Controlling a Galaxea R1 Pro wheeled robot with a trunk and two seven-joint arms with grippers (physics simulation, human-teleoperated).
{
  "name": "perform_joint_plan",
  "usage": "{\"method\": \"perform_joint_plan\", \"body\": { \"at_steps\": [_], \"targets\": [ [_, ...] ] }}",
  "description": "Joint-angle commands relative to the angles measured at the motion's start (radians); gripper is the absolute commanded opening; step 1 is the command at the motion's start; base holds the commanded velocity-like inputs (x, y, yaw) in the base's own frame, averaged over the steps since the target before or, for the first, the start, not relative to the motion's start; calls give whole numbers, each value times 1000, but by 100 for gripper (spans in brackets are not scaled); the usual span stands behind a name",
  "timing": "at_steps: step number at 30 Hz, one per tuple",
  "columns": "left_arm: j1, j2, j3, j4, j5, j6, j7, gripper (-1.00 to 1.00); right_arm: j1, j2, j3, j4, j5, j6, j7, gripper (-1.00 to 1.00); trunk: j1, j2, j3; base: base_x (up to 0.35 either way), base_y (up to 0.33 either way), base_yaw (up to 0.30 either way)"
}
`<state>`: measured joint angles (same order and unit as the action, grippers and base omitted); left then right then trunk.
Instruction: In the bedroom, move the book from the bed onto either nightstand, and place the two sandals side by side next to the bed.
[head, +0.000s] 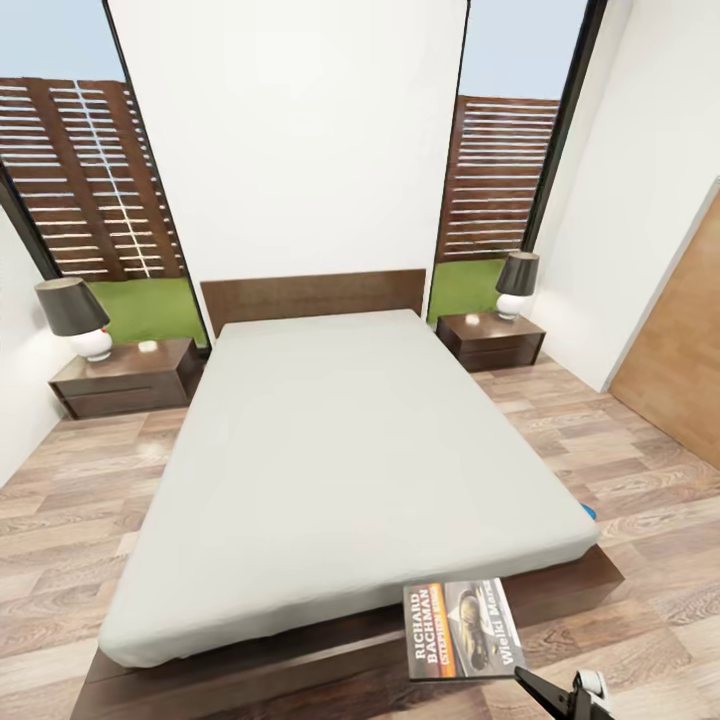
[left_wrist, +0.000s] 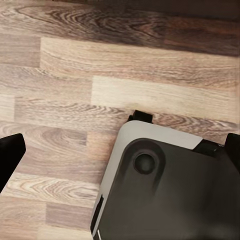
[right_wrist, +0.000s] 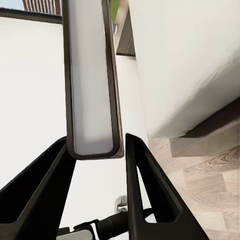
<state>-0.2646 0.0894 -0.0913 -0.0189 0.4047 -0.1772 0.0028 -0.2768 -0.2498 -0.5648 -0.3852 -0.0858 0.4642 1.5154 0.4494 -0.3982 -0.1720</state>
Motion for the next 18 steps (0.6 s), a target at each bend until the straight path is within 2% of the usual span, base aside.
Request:
{"method": "perform_joint_plan", "body": {
  "at_steps": [1,13,18],
  "targets": [
    [-1,0,-8,1,8,-3,0,100,-1,1,-2,0,1,10,2,-100,1,-2,0,0,0,49],
    [-1,-2,-8,1,8,-4,0,100,-1,2,4,2,4,8,-4,-100,1,-2,19,0,0,72],
    [-1,-2,-8,1,8,-4,0,100,-1,3,28,1,25,7,-5,-100,1,-2,27,0,0,96]
  ]
}}
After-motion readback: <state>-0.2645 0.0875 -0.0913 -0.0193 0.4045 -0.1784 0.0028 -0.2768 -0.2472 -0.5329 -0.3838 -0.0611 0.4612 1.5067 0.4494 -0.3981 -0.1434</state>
